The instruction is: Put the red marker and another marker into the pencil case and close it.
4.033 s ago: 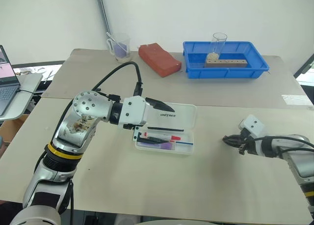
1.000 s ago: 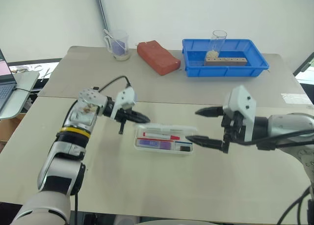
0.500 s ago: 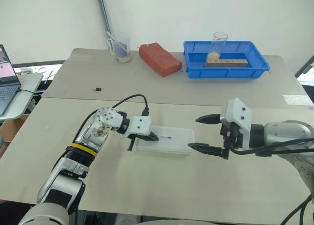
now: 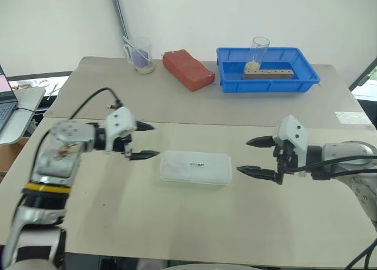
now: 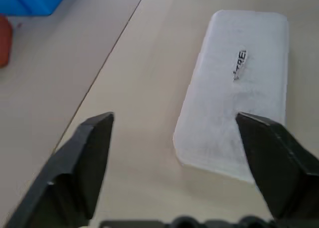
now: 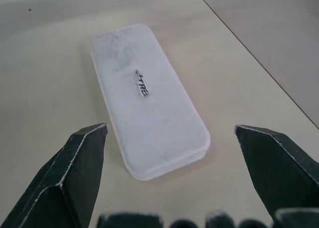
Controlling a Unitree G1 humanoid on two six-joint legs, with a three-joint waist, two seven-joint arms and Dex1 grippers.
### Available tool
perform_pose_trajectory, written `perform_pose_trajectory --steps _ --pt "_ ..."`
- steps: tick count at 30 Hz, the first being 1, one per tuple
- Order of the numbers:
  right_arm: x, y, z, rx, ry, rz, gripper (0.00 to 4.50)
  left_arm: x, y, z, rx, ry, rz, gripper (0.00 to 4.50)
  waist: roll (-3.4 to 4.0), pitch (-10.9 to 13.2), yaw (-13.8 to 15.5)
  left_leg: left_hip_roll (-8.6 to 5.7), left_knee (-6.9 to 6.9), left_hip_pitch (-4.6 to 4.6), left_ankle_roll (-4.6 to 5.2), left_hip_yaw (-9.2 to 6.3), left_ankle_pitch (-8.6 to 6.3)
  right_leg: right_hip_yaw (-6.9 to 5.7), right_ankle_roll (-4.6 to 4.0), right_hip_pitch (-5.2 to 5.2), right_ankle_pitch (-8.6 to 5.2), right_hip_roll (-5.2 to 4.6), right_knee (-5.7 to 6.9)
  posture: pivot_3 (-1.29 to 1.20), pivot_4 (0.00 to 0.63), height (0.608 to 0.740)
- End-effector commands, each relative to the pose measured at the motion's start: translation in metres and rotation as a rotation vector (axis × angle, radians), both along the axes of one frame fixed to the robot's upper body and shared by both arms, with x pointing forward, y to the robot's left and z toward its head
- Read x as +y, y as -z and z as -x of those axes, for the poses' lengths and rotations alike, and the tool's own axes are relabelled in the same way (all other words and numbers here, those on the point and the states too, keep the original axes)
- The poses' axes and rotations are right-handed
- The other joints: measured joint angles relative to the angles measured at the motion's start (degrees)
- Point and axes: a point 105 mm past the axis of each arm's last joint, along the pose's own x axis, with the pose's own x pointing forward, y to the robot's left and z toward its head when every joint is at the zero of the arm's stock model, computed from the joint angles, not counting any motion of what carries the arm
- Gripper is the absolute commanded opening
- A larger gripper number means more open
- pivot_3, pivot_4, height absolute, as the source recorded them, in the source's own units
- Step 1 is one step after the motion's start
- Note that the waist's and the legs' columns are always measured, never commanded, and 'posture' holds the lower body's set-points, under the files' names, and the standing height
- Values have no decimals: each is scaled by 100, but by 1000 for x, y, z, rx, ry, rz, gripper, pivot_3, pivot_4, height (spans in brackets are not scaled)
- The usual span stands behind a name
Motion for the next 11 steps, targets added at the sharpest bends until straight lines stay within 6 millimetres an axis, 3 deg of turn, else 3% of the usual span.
perform_pose_trajectory --steps 1,5,11 --pt "-11 -7 -4 -57 1 12 4500 19 -24 12 -82 -106 -21 4480 -1 1 20 1 -1 -1 0 1 0 0 0 0 0 -1 0 0 150 740" --pt "-19 -5 -8 -49 26 -15 4500 34 -26 23 -80 -194 -51 4480 -7 6 61 -1 -1 6 -1 10 -1 -4 -2 -3 -2 -22 -4 0 150 740" --pt "-21 -3 -13 -56 52 -29 4500 35 -21 27 -74 -226 -55 4480 -7 6 64 1 -10 11 -2 20 -2 -9 -4 -2 -1 -38 -35 0 150 740"
